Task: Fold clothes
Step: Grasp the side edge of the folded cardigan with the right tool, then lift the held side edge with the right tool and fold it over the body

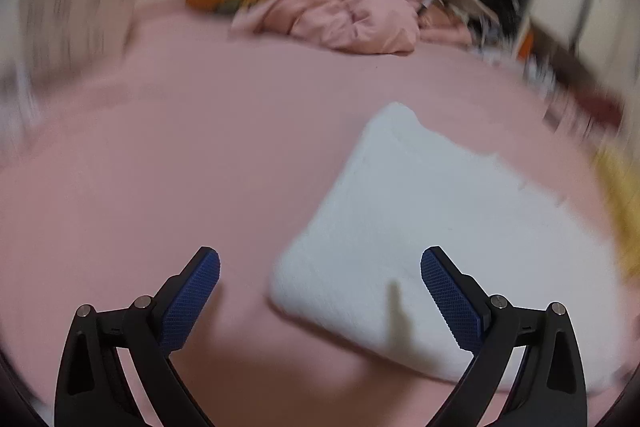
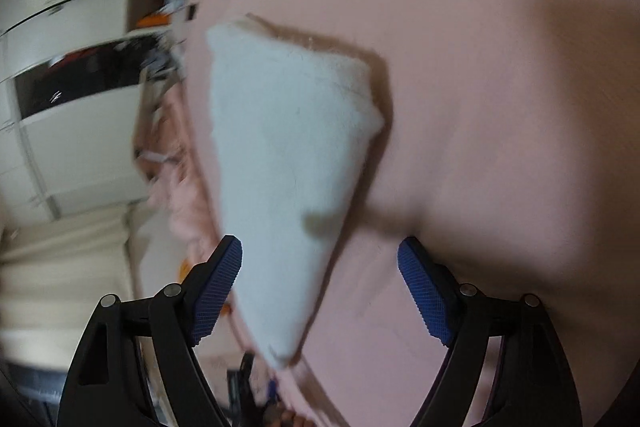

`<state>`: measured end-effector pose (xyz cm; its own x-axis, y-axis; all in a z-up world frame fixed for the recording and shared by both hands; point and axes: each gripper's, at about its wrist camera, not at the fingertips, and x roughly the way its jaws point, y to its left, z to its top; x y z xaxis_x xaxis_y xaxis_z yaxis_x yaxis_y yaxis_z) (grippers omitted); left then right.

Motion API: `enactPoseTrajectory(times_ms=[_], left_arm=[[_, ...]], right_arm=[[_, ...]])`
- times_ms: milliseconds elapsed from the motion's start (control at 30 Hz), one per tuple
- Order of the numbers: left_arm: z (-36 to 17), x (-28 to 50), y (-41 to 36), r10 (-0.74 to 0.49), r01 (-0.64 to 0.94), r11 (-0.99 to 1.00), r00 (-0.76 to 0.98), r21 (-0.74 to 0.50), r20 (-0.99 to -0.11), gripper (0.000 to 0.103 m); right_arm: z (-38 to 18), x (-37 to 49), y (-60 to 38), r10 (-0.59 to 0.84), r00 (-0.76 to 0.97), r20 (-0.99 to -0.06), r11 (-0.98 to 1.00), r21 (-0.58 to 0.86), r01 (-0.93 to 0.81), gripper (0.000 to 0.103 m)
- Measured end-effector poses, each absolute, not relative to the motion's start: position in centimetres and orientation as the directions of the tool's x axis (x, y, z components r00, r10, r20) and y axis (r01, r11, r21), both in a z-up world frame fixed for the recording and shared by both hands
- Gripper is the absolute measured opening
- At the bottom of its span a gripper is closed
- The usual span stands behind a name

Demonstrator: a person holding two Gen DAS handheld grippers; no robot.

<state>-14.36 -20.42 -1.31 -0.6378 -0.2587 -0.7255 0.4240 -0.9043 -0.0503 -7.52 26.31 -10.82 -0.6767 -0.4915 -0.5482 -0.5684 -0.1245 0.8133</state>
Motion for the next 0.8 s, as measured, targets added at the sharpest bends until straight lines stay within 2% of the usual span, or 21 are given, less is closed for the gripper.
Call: enactPoseTrajectory(times_ms=[67, 133, 267, 400, 467, 500, 567, 600, 633, 800], left_arm=[[-0.4, -15.4, -19.2, -0.269, 0.366, -0.93, -0.642, 0.021, -0.718, 0.101], [0.1, -15.8, -18.9, -0.232, 0.331, -0.944, -0.663, -0.001, -0.712, 0.101], [-0.6, -17.7, -18.7, -0.176, 0.277, -0.961, -0.655, -0.017, -0.735, 0.101], [-2.8, -19.4, -17.9, -0.2, 0.23, -0.971, -0.606, 0.072, -0.77, 0.101], [-4.1, -20.2, -17.7, -0.204, 0.204, -0.974, -0.583, 0.101, -0.787, 0.101], [-4.3, -20.3, -17.8, -0.192, 0.199, -0.976, -0.585, 0.089, -0.788, 0.101], [-4.6, -20.2, -18.1, -0.165, 0.207, -0.977, -0.59, 0.05, -0.791, 0.103], [-4.8, -20.2, -18.3, -0.153, 0.207, -0.978, -0.587, 0.035, -0.795, 0.103], [-5.0, -20.2, -18.4, -0.141, 0.208, -0.978, -0.585, 0.021, -0.799, 0.103], [-5.7, -20.1, -18.5, -0.115, 0.205, -0.979, -0.585, -0.01, -0.803, 0.103]], right_arm=[[-10.6, -8.4, 25.8, -0.442, -0.684, -0.581, -0.097, 0.788, -0.607, 0.103], [-10.4, -9.5, 25.5, -0.395, -0.687, -0.609, -0.081, 0.769, -0.634, 0.103], [-9.8, -12.9, 26.2, -0.369, -0.734, -0.57, -0.098, 0.809, -0.579, 0.103], [-10.2, -15.1, 27.1, -0.389, -0.782, -0.487, -0.086, 0.864, -0.496, 0.101], [-10.4, -15.0, 27.0, -0.395, -0.79, -0.47, -0.122, 0.879, -0.461, 0.089], [-10.6, -14.9, 26.8, -0.393, -0.787, -0.476, -0.143, 0.877, -0.458, 0.078], [-11.0, -14.4, 26.8, -0.389, -0.771, -0.504, -0.195, 0.863, -0.465, 0.048], [-11.4, -14.1, 26.8, -0.387, -0.767, -0.512, -0.207, 0.859, -0.469, 0.042], [-11.8, -13.7, 27.0, -0.391, -0.772, -0.501, -0.193, 0.865, -0.464, 0.038], [-9.7, -13.6, 26.6, -0.384, -0.775, -0.502, -0.259, 0.864, -0.431, 0.035]])
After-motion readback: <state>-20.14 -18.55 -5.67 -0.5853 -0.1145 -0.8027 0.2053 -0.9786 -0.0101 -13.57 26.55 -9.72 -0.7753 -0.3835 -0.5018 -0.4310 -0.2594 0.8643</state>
